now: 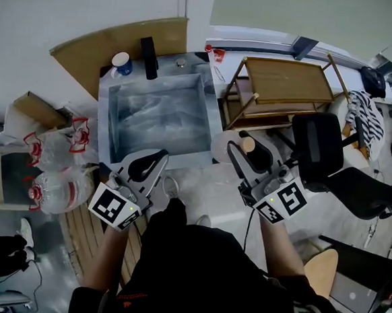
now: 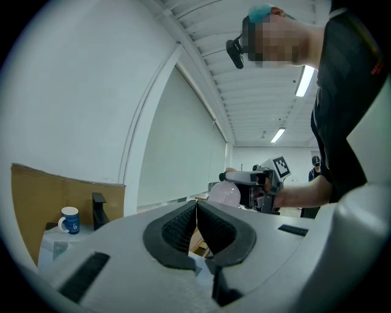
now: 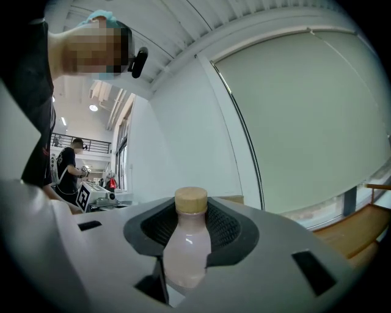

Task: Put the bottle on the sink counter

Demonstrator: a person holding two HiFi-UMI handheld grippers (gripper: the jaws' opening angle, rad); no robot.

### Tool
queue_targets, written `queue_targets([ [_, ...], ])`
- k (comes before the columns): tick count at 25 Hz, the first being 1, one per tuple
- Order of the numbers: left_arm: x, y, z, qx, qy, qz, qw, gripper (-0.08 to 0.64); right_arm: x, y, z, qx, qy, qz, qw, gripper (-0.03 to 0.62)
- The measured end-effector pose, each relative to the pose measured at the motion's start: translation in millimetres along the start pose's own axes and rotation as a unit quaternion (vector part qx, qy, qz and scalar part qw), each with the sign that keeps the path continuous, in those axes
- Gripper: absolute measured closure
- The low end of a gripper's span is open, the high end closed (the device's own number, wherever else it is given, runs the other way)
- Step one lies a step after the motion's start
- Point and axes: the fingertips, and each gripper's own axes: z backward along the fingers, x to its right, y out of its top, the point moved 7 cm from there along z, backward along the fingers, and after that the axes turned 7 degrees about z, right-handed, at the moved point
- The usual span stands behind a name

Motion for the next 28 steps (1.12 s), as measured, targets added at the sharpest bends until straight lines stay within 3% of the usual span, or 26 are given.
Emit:
queue_targets([
  [14, -117, 6, -17, -0.019, -0.031, 0.027, 0.9990, 0.543, 29, -19, -105, -0.035, -0.049, -0.009, 0.998, 0.456],
  [28, -168, -8, -44, -0.050, -0.030, 0.044, 0.9973, 0.543, 74, -55, -159, -0.061, -0.060, -0.023, 0.996, 0.456],
])
